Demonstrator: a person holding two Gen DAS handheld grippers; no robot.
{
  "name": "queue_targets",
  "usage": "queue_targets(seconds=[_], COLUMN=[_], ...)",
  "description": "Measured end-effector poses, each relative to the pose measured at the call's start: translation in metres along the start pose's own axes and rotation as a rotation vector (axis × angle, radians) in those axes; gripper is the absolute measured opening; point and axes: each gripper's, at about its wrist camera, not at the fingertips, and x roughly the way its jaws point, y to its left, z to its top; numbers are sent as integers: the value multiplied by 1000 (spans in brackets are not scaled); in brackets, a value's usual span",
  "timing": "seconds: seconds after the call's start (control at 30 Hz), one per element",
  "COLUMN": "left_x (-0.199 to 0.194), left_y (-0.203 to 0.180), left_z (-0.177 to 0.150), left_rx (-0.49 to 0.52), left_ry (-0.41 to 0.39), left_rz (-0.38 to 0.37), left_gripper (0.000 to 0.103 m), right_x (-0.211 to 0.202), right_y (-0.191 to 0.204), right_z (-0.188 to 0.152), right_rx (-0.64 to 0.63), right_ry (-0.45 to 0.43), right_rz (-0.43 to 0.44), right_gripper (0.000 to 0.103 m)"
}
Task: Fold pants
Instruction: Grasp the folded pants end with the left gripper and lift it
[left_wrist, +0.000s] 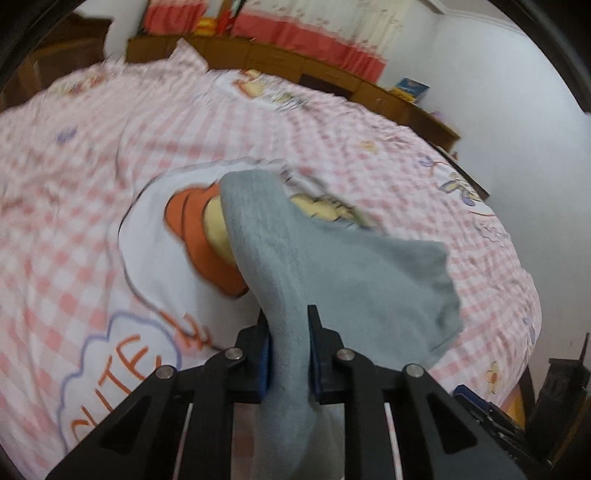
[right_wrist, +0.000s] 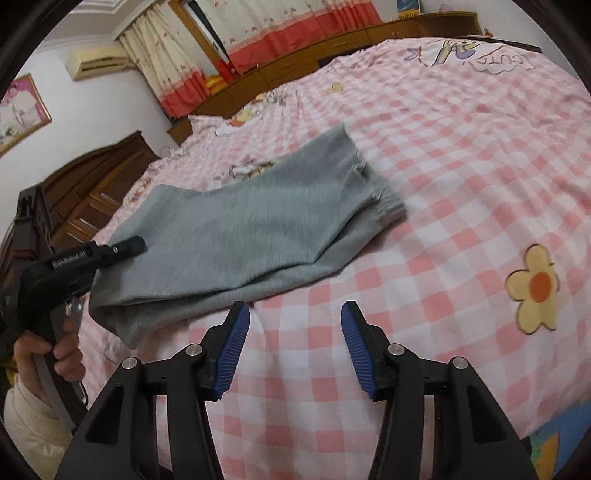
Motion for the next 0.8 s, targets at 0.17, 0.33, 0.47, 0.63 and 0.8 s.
queue_targets(seconds=[0.17, 0.33, 0.47, 0.63, 0.8], left_x=[-16, -8, 13, 58, 103], left_y=[-39, -89, -129, -172, -199], left_z=[22, 39, 40, 34, 16], left_rx=[72, 146, 198, 225, 263], left_ry=[1, 43, 78, 130, 160], left_rz=[-11, 0, 23, 9, 61], left_gripper=[16, 16, 16, 16, 17], right_x=[-17, -29, -35, -39, -38], right_y=[-10, -22, -34, -45, -56], right_z=[4, 6, 6, 4, 2], right_rx=[20, 42, 72, 89, 112], right_ry=[-43, -77, -92, -95, -86], right_rz=[15, 16, 18, 25, 19], right_gripper=[54, 54, 54, 54, 54])
